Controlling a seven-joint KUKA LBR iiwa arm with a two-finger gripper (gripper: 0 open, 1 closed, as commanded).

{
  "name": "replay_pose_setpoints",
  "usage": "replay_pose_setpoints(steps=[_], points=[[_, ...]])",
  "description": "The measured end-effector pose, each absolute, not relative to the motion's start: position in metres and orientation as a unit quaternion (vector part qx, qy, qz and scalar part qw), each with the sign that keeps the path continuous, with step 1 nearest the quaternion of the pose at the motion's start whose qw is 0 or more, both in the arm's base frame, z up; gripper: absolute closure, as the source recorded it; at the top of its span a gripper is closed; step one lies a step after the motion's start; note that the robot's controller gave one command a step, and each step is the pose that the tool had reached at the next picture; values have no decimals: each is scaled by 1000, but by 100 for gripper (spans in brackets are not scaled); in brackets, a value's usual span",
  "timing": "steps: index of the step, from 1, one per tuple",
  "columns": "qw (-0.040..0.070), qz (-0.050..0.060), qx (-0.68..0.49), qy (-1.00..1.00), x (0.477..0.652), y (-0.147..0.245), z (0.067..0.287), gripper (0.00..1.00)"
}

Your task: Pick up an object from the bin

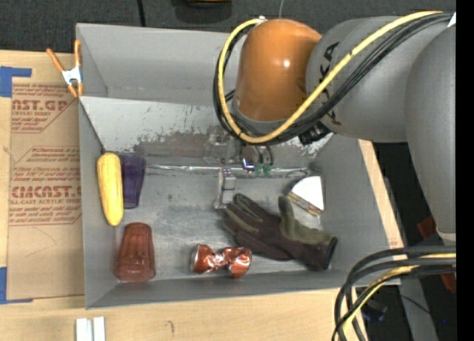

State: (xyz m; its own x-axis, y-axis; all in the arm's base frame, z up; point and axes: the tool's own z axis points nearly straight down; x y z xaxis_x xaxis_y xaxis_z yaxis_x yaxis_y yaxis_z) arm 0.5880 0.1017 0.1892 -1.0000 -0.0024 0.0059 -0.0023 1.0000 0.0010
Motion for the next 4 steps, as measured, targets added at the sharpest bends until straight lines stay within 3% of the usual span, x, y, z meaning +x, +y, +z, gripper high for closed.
replay_pose_setpoints(steps=[1, 2, 3, 4], points=[[-1, -1, 0, -1000, 590, 101, 194, 0], [-2, -1, -4, -1000, 575, 43, 166, 0], [-1, 1, 69, -998, 564, 25, 145, 0], [-1, -1, 136, -991, 564, 8, 103, 100]])
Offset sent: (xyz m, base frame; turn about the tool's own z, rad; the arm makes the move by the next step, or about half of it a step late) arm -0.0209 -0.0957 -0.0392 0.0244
